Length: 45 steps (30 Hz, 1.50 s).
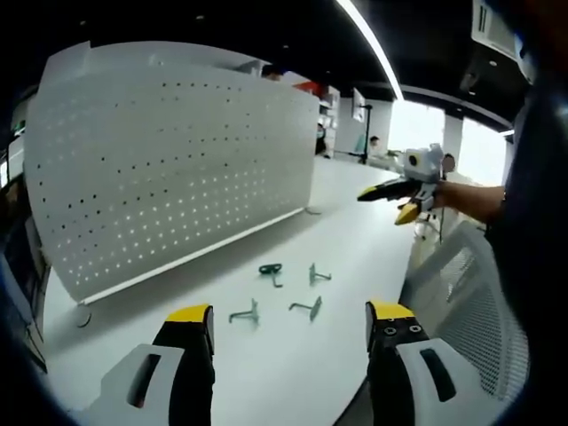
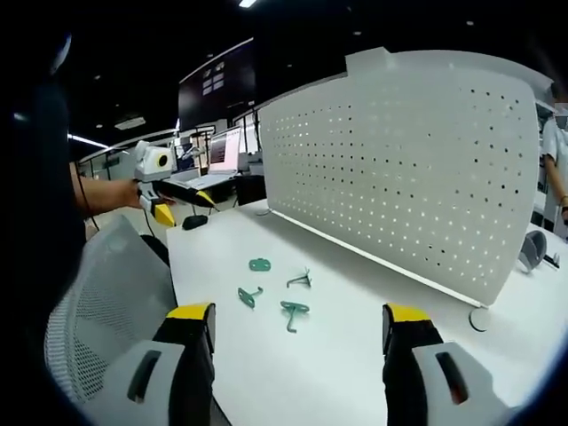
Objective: Insert the hook assembly into the mounting plate slot until the hook locks in place.
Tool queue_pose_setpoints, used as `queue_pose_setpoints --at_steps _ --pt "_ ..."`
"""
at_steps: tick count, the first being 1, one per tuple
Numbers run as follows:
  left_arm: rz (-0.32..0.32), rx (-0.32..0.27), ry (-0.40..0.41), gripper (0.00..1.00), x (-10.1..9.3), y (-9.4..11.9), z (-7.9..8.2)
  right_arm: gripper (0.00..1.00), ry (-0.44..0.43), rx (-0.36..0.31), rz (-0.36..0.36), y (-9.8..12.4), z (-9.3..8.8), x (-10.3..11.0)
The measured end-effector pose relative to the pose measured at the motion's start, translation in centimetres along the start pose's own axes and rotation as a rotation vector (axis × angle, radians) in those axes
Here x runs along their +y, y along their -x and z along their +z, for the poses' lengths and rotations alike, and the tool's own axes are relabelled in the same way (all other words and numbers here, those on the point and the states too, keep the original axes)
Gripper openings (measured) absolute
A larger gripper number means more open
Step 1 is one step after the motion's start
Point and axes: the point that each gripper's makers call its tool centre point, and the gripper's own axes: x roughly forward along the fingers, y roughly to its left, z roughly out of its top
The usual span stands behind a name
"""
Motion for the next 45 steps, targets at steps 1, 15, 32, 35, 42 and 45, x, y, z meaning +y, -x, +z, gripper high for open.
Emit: queue_pose_setpoints --at_steps 1,15,32,35,42,45 --pt "0.001 0.000 0.000 0.71 0.0 0.0 0.0 0.75 0.002 0.002 0.003 -0.1 0.0 0.0" --pt "0.031 -0.003 0.012 0.70 -0.5 0.7 0.0 0.71 0.031 0.024 0.062 -2.1 0.4 -0.6" --pt "0.074 -0.014 0.018 0.69 -1.1 1.9 0.2 0.57 0.054 0.091 0.154 -5.9 -1.4 -1.1" --pt "0.080 -0.014 0.020 0.69 -1.3 2.0 0.2 0.52 0.045 0.101 0.167 -6.6 -1.9 -1.2" --pt "0.094 -0.009 0.024 0.69 -1.5 2.3 0.0 0.43 0.060 0.126 0.186 -8.2 -2.6 -1.4" --pt "0.100 -0.010 0.028 0.69 -1.5 2.3 0.0 0.40 0.082 0.151 0.198 -9.0 -3.2 -1.3"
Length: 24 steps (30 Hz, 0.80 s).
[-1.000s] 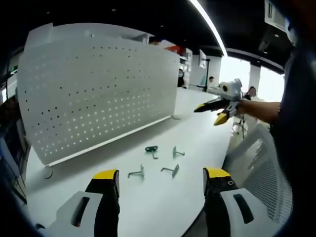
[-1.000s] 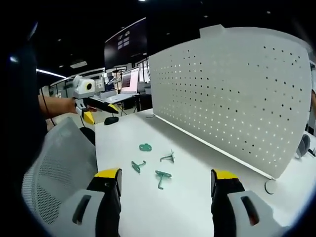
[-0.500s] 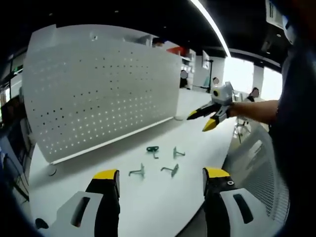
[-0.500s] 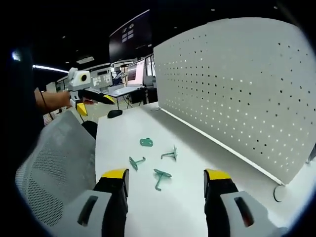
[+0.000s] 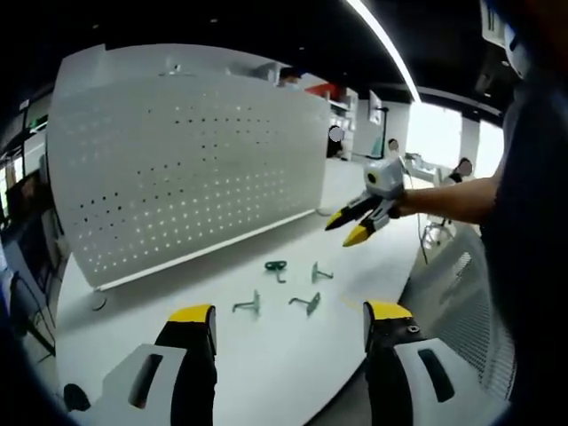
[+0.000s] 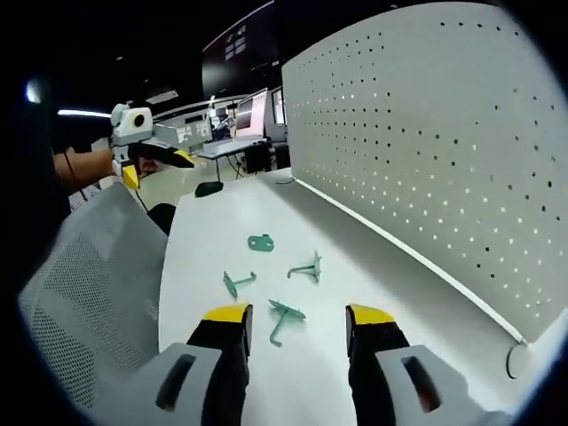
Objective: Insert the hook assembly into the mounting plate slot until the hook locks in place.
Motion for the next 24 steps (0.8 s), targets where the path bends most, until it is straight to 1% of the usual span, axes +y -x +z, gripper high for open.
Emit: queue_pose_setpoints --at_steps 3,10,18,24 --pt "0.006 0.005 0.003 0.68 0.0 0.1 -0.1 0.36 -0.004 0.017 0.019 -0.6 -0.4 0.1" --pt "0.014 0.012 0.011 0.67 -0.2 0.1 -0.3 0.31 -0.004 0.042 0.041 -2.0 -1.2 0.1" --pt "0.020 0.015 0.017 0.66 -0.4 0.0 -0.3 0.25 0.023 0.073 0.064 -3.3 -2.1 0.1" --pt "0.026 0.022 0.020 0.66 -0.5 0.1 -0.4 0.21 0.035 0.086 0.076 -4.1 -2.4 0.1"
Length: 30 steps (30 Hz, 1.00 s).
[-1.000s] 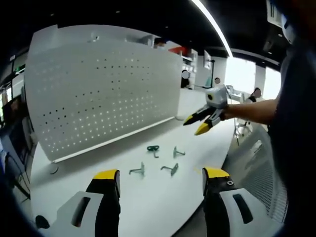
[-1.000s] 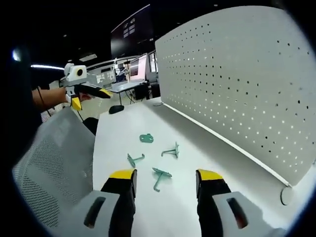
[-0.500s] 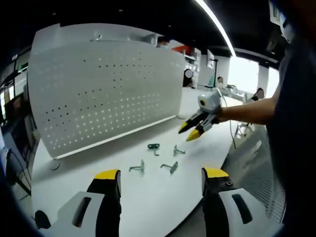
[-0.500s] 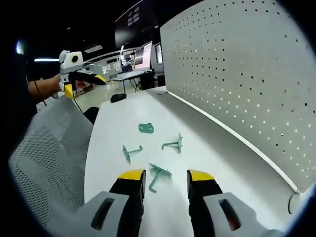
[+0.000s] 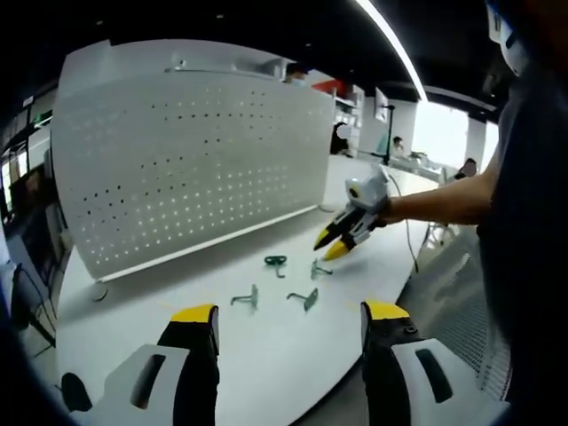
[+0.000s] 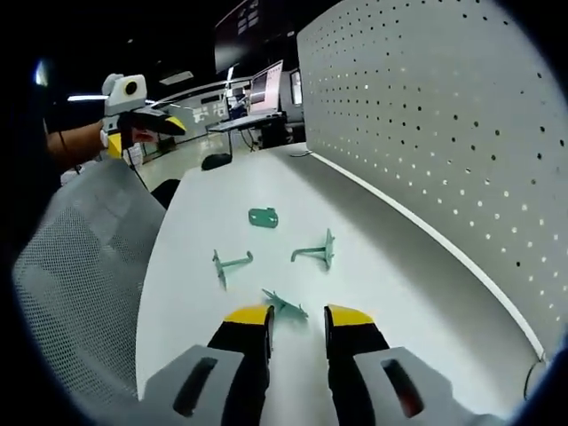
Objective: Insert the hook assembly into the mounting plate slot until the hook locks in place.
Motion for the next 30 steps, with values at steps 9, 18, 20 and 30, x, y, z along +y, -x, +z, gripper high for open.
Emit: queue_pose_setpoints --at_steps 9,18,20,30 --pt "0.005 0.005 0.003 0.66 -0.2 0.0 -0.1 0.16 0.012 0.014 0.019 -0.6 -0.4 0.1" --pt "0.001 0.007 0.002 0.66 -0.3 -0.2 0.0 0.14 -0.001 0.025 0.041 -0.6 -0.9 0.6" --pt "-0.001 0.010 0.001 0.65 -0.3 -0.2 -0.1 0.13 -0.003 0.031 0.047 -0.5 -1.1 0.8" --pt "-0.008 0.012 -0.002 0.65 -0.5 -0.2 -0.1 0.06 0.010 0.056 0.061 -0.6 -1.7 1.3"
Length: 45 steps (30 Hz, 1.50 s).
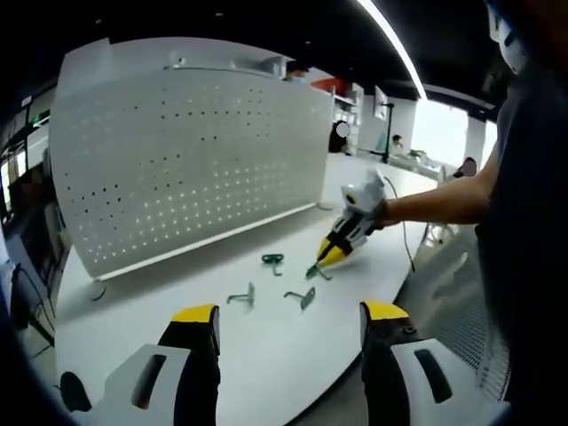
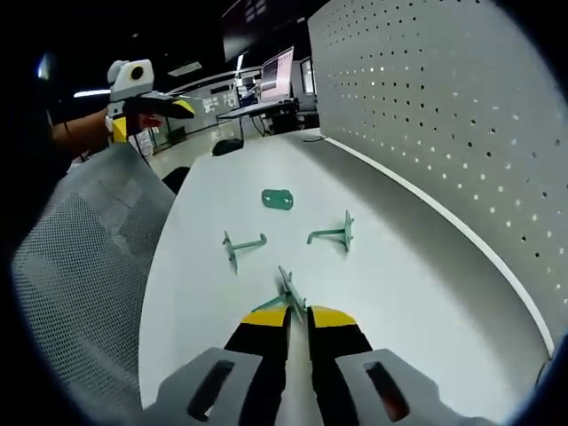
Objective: Insert the hook assembly into the mounting plate slot until the hook locks in place.
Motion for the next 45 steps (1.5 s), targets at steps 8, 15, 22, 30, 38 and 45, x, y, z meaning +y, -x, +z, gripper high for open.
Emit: queue_pose_setpoints --at_steps 8,15,22,30,38,45 --pt "0.003 0.006 0.004 0.65 0.0 0.1 -0.2 0.05 0.009 -0.004 -0.002 -0.4 -0.3 0.0" --pt "0.005 0.008 0.007 0.65 0.0 0.1 -0.2 0.03 0.025 -0.009 0.001 -0.6 -0.3 0.0" --pt "0.001 0.006 0.009 0.65 -0.1 0.0 -0.2 0.02 0.030 -0.015 -0.004 -0.4 0.0 0.0" --pt "-0.004 0.000 0.010 0.64 -0.1 0.0 -0.2 0.02 0.043 -0.015 -0.025 0.1 0.9 -0.1" --pt "-0.015 -0.008 0.009 0.64 -0.3 -0.2 0.0 0.02 0.060 -0.020 -0.056 0.6 2.1 -0.7" --pt "-0.021 -0.014 0.008 0.64 -0.5 -0.4 0.0 0.01 0.065 -0.024 -0.069 0.6 2.8 -1.0"
